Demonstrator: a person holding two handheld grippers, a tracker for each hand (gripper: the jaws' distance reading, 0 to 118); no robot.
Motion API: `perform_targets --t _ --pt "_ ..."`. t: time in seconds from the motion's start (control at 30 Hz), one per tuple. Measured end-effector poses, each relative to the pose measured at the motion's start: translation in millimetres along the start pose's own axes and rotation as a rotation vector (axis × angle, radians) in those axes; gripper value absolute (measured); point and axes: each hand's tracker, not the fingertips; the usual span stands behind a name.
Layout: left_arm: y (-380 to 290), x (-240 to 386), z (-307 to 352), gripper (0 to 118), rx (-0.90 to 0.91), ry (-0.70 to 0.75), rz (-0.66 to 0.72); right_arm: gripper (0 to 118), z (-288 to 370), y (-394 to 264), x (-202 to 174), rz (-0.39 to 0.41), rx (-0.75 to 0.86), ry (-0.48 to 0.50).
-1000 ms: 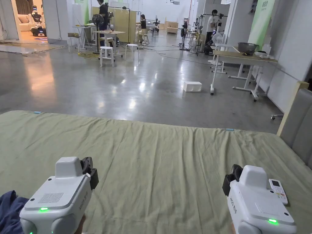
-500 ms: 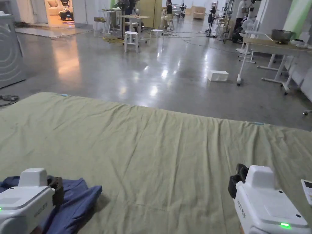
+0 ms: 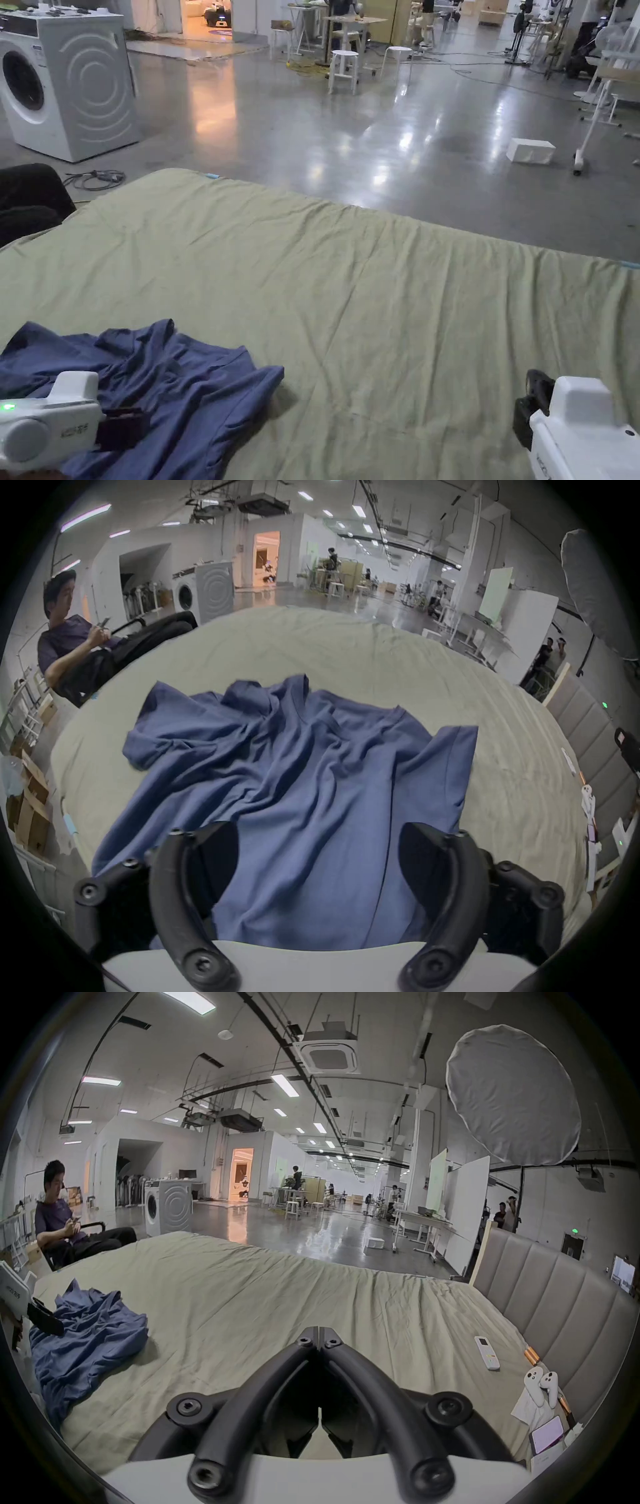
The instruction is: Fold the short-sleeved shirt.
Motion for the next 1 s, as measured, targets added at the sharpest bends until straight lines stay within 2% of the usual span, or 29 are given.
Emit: perform_targets --t 0.2,0.27,0.33,0.43,0.47,0.5,0.57,0.6,0.83,0.93,0.97,1.0 --pt "-12.1 2.4 -44.2 101 -0.146 0.072 -0.032 0 -0.5 -4.9 -11.4 0.041 -0.016 0.024" --pt "-17.4 4.0 -56.3 81 -0.193 0.089 -0.037 0 -0.4 -5.2 -14.7 0.058 -0.021 0.026" --pt "-22.5 11.9 -54.6 78 -0.128 0.12 -0.072 0 -1.4 -5.9 -17.2 0.071 -0.02 0.035" --pt "-21.1 6.9 -63.1 71 -0.136 0.133 -0.094 0 -1.5 -5.5 -22.0 0.089 -0.015 0.043" --pt "-20.8 6.5 -63.1 65 -0.134 0.125 -0.097 0 -2.2 -5.8 -22.4 0.088 -0.015 0.048" --pt "-20.3 7.4 -63.1 50 -0.125 0.122 -0.099 0 -3.1 -6.2 -23.9 0.089 -0.018 0.053" --pt "-18.6 3.1 -68.9 5 -0.096 0.151 -0.118 0 -4.0 -7.9 -27.3 0.096 -0.022 0.058" --pt "-18.1 2.2 -71.5 4 -0.084 0.183 -0.133 0 -4.4 -9.1 -28.1 0.098 -0.025 0.062" --pt "-19.3 -5.8 -68.8 4 -0.069 0.125 -0.056 0 -3.6 -17.3 -27.8 0.109 -0.045 0.062" --pt "-14.0 -2.1 -57.6 4 0.009 0.145 -0.097 0 -4.5 -18.0 -23.8 0.094 -0.051 0.054" --pt "-12.2 -1.1 -51.4 4 0.062 0.162 -0.092 0 -4.2 -17.8 -23.0 0.093 -0.051 0.051" --pt "-6.3 -4.0 -44.4 3 0.096 0.14 -0.031 0 -4.3 -17.6 -22.1 0.1 -0.052 0.037"
